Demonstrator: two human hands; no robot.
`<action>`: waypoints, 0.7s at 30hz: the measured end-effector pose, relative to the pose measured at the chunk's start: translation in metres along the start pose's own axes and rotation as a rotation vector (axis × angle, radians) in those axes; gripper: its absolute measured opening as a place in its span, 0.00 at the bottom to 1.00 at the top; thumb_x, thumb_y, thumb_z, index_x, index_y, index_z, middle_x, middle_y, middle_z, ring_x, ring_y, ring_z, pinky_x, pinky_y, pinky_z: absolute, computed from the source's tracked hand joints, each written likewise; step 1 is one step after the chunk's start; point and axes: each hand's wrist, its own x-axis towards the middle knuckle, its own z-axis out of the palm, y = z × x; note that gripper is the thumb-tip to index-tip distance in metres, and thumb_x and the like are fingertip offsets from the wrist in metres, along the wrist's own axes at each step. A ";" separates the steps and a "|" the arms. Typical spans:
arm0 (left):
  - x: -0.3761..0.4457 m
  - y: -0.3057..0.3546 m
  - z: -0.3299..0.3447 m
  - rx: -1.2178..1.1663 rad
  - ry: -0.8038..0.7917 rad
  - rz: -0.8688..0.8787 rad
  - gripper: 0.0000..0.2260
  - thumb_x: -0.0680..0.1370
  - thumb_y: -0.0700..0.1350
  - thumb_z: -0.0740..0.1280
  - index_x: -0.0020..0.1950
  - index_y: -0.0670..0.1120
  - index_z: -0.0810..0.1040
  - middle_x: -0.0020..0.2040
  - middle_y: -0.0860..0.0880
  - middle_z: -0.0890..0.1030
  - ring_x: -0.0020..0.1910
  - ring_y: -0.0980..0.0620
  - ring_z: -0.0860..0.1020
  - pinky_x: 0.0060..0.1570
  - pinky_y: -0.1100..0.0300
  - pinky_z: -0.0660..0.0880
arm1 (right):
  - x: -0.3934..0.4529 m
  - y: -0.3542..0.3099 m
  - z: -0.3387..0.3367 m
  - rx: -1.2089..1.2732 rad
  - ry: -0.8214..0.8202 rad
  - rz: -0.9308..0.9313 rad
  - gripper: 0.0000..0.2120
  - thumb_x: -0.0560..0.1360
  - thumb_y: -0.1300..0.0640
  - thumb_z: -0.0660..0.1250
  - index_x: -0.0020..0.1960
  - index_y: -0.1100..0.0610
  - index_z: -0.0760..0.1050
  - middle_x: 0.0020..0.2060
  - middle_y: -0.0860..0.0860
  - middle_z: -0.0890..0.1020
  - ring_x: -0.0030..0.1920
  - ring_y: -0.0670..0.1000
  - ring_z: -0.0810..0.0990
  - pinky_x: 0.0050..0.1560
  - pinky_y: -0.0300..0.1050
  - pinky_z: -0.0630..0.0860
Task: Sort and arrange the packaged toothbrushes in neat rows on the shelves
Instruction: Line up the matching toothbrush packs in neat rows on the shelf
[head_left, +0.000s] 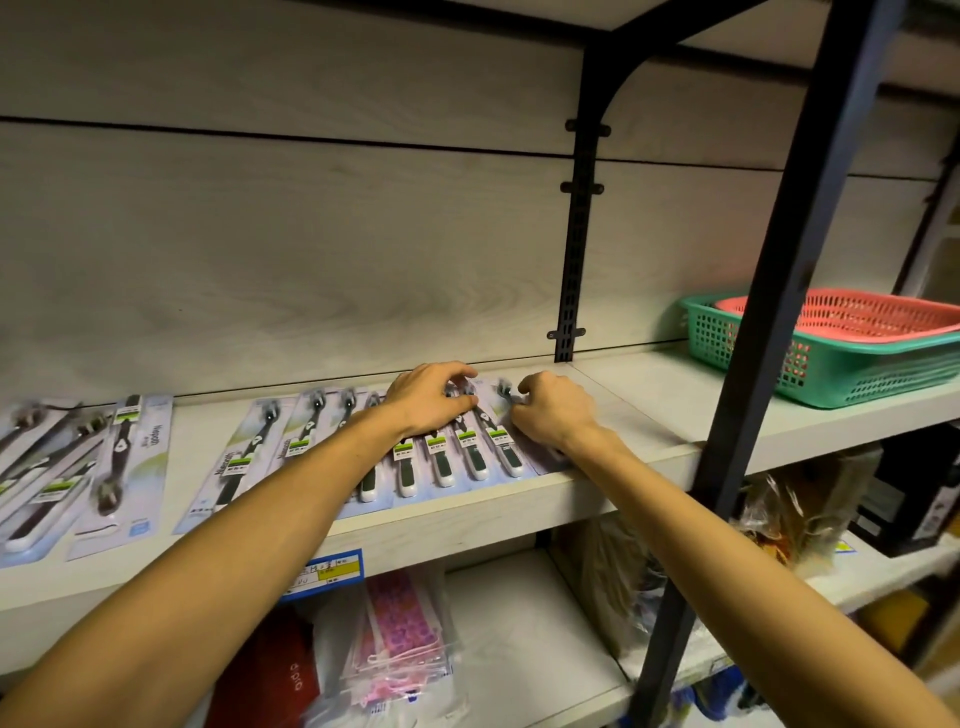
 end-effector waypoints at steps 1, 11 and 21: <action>0.000 0.000 0.000 -0.018 0.010 -0.003 0.20 0.78 0.54 0.69 0.70 0.55 0.75 0.65 0.53 0.80 0.63 0.49 0.77 0.62 0.50 0.74 | -0.001 -0.001 0.000 0.002 0.008 -0.004 0.12 0.74 0.53 0.65 0.54 0.56 0.81 0.49 0.55 0.84 0.48 0.58 0.81 0.46 0.47 0.77; -0.005 0.001 -0.001 -0.075 0.034 -0.028 0.16 0.81 0.53 0.66 0.68 0.53 0.78 0.64 0.52 0.81 0.62 0.50 0.78 0.61 0.52 0.75 | -0.012 -0.010 -0.006 0.148 -0.079 -0.037 0.14 0.78 0.51 0.61 0.41 0.57 0.80 0.38 0.54 0.82 0.44 0.60 0.80 0.41 0.46 0.72; -0.023 -0.010 -0.065 0.199 -0.066 -0.130 0.19 0.81 0.61 0.60 0.66 0.52 0.78 0.63 0.49 0.81 0.59 0.47 0.79 0.62 0.47 0.75 | -0.021 -0.017 -0.015 0.178 0.006 -0.199 0.15 0.80 0.51 0.60 0.60 0.53 0.82 0.56 0.54 0.84 0.56 0.58 0.81 0.54 0.51 0.78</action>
